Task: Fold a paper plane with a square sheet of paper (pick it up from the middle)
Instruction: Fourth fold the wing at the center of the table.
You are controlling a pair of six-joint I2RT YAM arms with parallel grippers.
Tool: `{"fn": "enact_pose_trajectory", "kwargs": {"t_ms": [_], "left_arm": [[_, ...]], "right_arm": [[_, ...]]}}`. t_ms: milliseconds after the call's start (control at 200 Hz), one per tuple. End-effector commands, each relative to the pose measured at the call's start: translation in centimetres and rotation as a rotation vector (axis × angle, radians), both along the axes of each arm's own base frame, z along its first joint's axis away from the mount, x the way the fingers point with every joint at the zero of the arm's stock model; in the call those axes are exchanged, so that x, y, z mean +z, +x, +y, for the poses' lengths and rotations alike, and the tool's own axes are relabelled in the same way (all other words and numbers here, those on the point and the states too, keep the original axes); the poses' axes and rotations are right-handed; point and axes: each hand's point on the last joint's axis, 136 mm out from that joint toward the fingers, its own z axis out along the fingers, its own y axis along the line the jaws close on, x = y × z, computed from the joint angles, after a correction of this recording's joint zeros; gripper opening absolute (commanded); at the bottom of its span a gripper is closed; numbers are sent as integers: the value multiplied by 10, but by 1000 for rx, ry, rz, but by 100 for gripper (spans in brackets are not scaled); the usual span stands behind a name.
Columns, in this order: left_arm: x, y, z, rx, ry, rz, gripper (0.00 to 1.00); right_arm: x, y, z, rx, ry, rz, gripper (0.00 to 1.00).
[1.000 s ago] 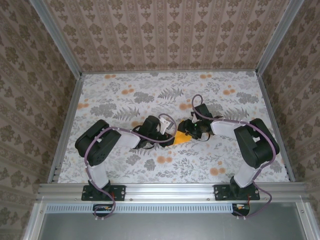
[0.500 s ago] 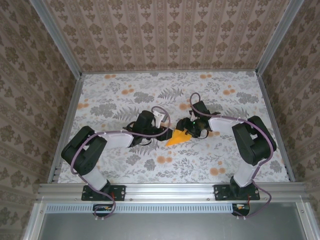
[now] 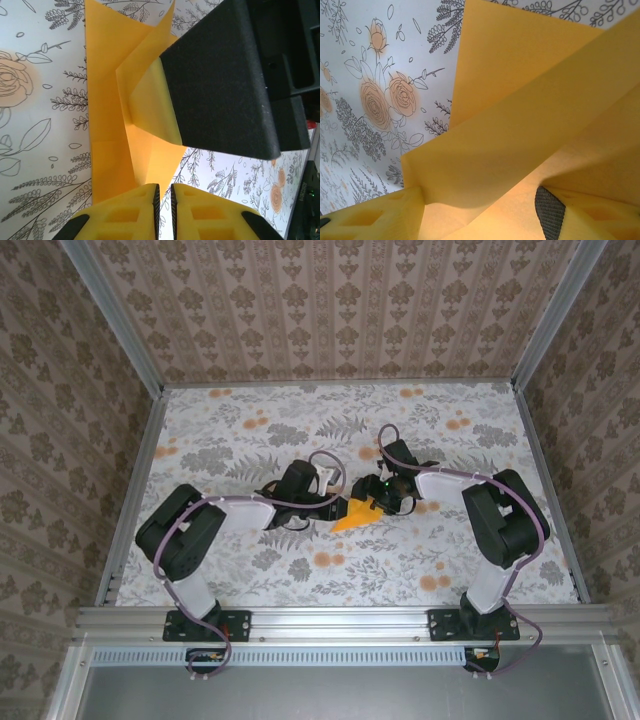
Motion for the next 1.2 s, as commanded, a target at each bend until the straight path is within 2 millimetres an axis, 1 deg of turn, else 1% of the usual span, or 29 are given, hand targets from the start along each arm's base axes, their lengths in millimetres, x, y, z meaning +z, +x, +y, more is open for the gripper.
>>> {"fn": "enact_pose_trajectory", "kwargs": {"t_ms": [0, 220, 300, 415, 540, 705, 890, 1055, 1195], "left_arm": [[2, -2, -13, -25, -30, 30, 16], [-13, 4, -7, 9, 30, 41, 13], [-18, 5, -5, 21, 45, 50, 11], [-21, 8, -3, 34, 54, 55, 10], [-23, 8, -3, 34, 57, 60, 10], [-24, 9, -3, 37, 61, 61, 10], [-22, 9, -4, 34, 56, 60, 10], [-18, 10, -5, 41, 44, 63, 10], [-21, 11, -2, 61, 65, 79, 10]], "right_arm": [[-44, -27, -23, -13, -142, 133, 66], [-43, -28, -23, -2, -139, 134, 66], [-39, -27, -21, 7, -128, 121, 66], [-33, -25, -18, 25, -107, 89, 68], [-32, -27, -18, 34, -110, 83, 68], [-36, -28, -26, 22, -152, 90, 63], [-49, -34, -41, -2, -244, 144, 52], [-56, -39, -52, -9, -308, 173, 49], [-62, -41, -54, -8, -326, 203, 47]]}}
